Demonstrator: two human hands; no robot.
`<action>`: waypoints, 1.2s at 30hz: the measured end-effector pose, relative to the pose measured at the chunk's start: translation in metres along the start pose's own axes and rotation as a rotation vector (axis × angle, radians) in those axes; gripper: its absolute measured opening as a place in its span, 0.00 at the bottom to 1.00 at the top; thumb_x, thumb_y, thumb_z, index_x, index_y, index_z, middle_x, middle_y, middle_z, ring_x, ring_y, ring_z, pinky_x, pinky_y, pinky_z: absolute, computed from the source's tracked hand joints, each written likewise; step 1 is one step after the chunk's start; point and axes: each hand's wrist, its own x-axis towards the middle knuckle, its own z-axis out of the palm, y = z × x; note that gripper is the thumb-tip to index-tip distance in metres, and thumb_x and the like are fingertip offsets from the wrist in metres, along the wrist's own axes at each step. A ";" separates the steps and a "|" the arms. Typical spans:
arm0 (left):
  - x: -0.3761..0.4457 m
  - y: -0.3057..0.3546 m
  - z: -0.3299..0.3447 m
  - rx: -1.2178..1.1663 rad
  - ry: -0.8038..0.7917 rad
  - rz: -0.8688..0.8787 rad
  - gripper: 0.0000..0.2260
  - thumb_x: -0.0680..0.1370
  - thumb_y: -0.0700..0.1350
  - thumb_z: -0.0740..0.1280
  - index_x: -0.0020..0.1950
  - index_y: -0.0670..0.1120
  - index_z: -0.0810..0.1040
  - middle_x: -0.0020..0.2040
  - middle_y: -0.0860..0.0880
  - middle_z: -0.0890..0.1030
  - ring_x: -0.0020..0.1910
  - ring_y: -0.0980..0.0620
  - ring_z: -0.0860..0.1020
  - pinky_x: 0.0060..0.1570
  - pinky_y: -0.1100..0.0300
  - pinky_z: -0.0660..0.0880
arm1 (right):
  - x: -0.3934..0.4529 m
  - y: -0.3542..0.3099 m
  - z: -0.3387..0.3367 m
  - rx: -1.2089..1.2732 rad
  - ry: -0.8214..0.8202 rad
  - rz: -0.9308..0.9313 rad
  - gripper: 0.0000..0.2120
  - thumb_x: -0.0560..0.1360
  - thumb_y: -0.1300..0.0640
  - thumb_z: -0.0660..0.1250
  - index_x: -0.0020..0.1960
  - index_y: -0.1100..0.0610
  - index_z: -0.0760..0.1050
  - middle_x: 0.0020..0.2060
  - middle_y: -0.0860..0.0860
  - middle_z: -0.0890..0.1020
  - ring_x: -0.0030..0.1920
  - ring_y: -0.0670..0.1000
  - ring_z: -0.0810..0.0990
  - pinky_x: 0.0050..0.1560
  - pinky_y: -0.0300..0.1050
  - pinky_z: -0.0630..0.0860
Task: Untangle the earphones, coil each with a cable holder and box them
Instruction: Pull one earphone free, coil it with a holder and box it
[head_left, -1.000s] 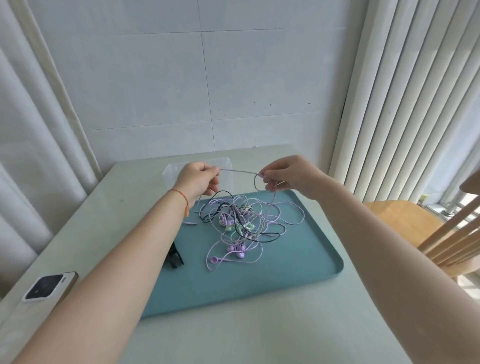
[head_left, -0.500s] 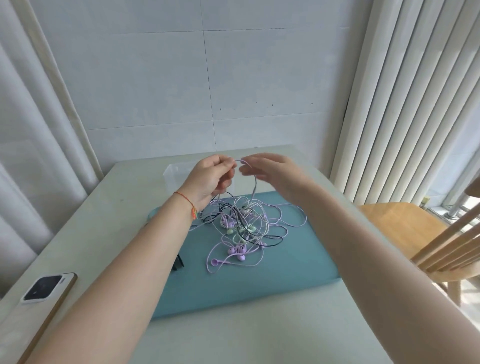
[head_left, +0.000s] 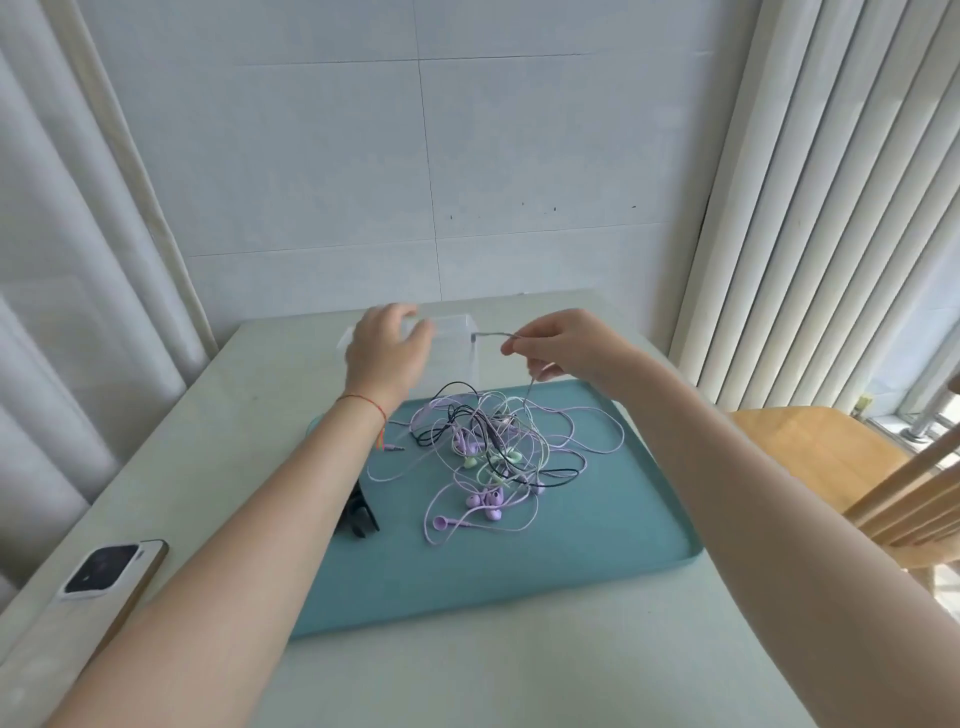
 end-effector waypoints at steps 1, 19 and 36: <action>-0.003 0.013 0.002 -0.042 -0.048 0.120 0.16 0.78 0.51 0.62 0.62 0.46 0.78 0.62 0.47 0.78 0.65 0.50 0.72 0.65 0.59 0.66 | -0.001 -0.005 0.002 -0.003 -0.029 -0.020 0.06 0.76 0.60 0.68 0.48 0.59 0.83 0.29 0.50 0.80 0.32 0.46 0.78 0.48 0.44 0.81; -0.005 0.035 0.015 -0.751 -0.013 -0.113 0.11 0.81 0.46 0.62 0.41 0.46 0.76 0.22 0.56 0.61 0.19 0.58 0.57 0.21 0.70 0.55 | -0.006 0.010 -0.011 -0.355 0.047 0.094 0.06 0.73 0.62 0.69 0.47 0.59 0.84 0.36 0.57 0.84 0.31 0.50 0.78 0.34 0.37 0.76; -0.015 0.046 0.028 -0.636 -0.464 -0.085 0.06 0.78 0.41 0.66 0.55 0.44 0.79 0.23 0.54 0.61 0.22 0.55 0.55 0.24 0.63 0.51 | -0.008 -0.037 -0.025 0.022 0.133 -0.178 0.10 0.78 0.54 0.64 0.47 0.56 0.84 0.33 0.50 0.78 0.34 0.48 0.74 0.36 0.40 0.71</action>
